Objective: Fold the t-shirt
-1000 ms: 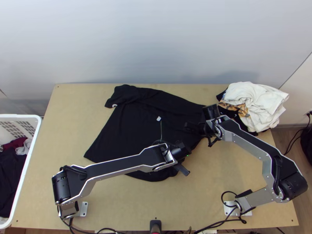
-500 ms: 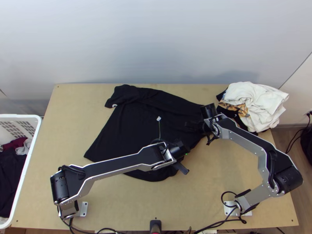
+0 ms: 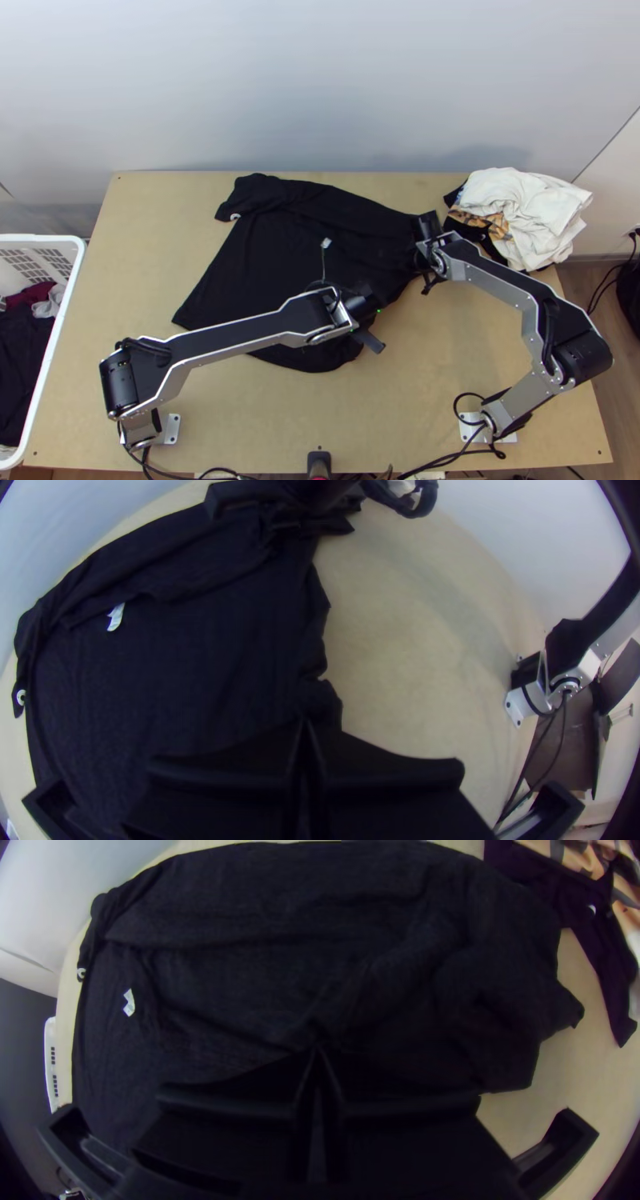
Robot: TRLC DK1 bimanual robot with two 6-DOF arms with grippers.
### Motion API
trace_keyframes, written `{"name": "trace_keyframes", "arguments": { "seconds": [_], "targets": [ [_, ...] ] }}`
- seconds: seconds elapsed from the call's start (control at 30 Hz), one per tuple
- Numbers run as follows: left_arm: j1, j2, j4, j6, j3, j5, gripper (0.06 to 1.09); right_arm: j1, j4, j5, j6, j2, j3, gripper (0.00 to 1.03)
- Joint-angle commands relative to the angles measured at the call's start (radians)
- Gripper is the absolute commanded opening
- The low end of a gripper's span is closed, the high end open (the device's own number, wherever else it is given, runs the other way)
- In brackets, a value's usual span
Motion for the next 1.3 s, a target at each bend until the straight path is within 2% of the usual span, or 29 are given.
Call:
{"name": "trace_keyframes", "arguments": {
  "seconds": [0.0, 0.33, 0.6, 0.93, 1.27],
  "targets": [
    [0.032, -0.03, -0.005, 0.011, -0.009, -0.002, 0.1, -0.04, 0.001, 0.007, 0.004, -0.037, 0.033, 0.03],
    [0.136, -0.211, -0.031, 0.022, -0.099, -0.005, 0.1, -0.123, -0.058, 0.007, 0.038, -0.152, 0.233, 0.03],
    [0.352, -0.399, -0.053, 0.065, -0.093, -0.044, 0.09, -0.172, -0.174, 0.007, 0.052, -0.189, 0.435, 0.03],
    [0.641, -0.592, -0.038, 0.124, 0.01, -0.077, 0.09, -0.223, -0.348, 0.027, 0.063, -0.204, 0.742, 0.03],
    [0.915, -0.621, 0.022, 0.172, 0.243, -0.07, 0.09, -0.233, -0.492, 0.078, 0.063, -0.201, 1.014, 0.03]
  ]
}}
